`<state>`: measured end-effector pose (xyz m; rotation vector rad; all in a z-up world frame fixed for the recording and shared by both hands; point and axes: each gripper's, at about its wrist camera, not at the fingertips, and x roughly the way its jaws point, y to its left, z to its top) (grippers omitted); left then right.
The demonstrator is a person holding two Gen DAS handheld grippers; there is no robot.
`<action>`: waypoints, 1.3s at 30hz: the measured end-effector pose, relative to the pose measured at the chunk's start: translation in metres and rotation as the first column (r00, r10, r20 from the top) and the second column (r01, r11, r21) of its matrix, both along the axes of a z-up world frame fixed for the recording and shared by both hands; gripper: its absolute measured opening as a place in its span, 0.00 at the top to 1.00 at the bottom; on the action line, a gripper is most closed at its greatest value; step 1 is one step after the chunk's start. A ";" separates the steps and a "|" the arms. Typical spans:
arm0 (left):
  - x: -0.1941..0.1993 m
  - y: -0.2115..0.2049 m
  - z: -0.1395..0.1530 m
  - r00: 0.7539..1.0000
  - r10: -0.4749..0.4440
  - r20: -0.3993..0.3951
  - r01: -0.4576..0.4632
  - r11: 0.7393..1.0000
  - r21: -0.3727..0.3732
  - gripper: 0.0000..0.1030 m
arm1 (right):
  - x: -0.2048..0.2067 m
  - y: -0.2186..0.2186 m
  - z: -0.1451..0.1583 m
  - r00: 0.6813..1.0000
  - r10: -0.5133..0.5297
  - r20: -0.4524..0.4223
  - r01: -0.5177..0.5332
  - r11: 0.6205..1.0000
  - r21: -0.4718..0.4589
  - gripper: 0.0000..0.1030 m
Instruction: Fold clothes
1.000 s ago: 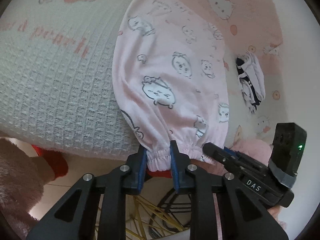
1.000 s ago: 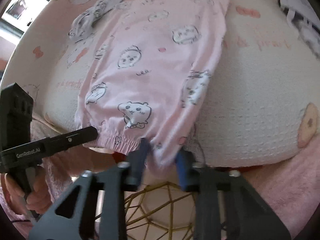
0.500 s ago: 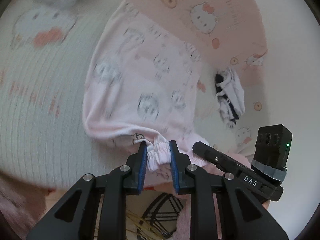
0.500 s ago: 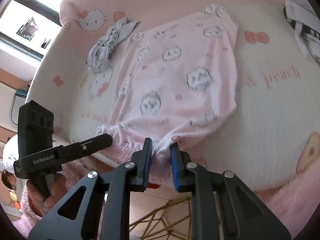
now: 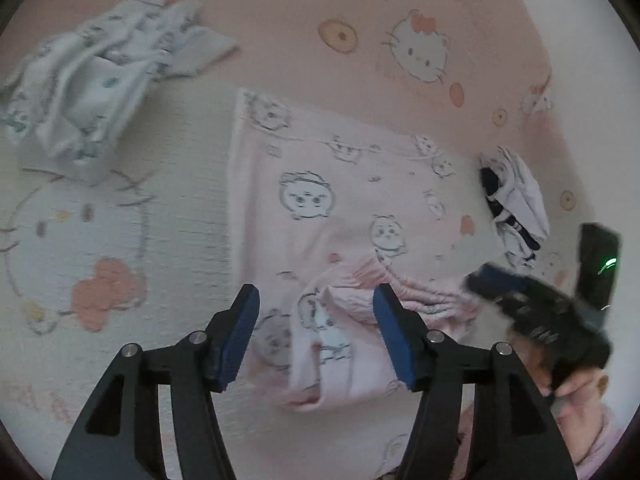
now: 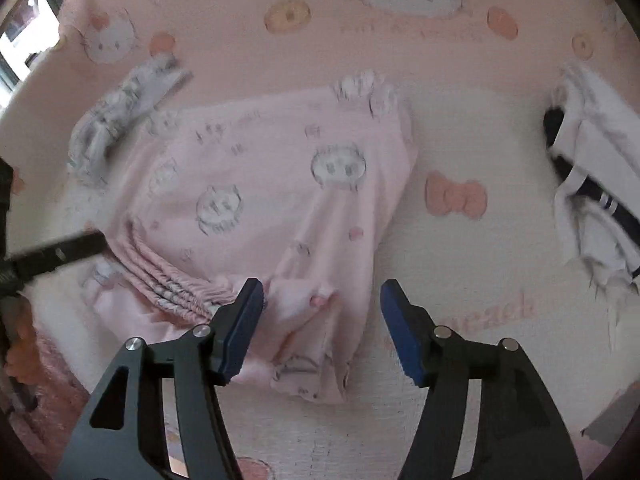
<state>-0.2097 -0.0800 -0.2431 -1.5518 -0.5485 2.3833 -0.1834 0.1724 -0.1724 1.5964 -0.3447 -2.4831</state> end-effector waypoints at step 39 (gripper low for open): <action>-0.005 0.057 -0.019 0.987 -0.149 -0.067 0.135 0.975 -0.179 0.65 | -0.036 -0.032 -0.047 0.992 0.128 0.016 -0.129 0.987 0.096 0.30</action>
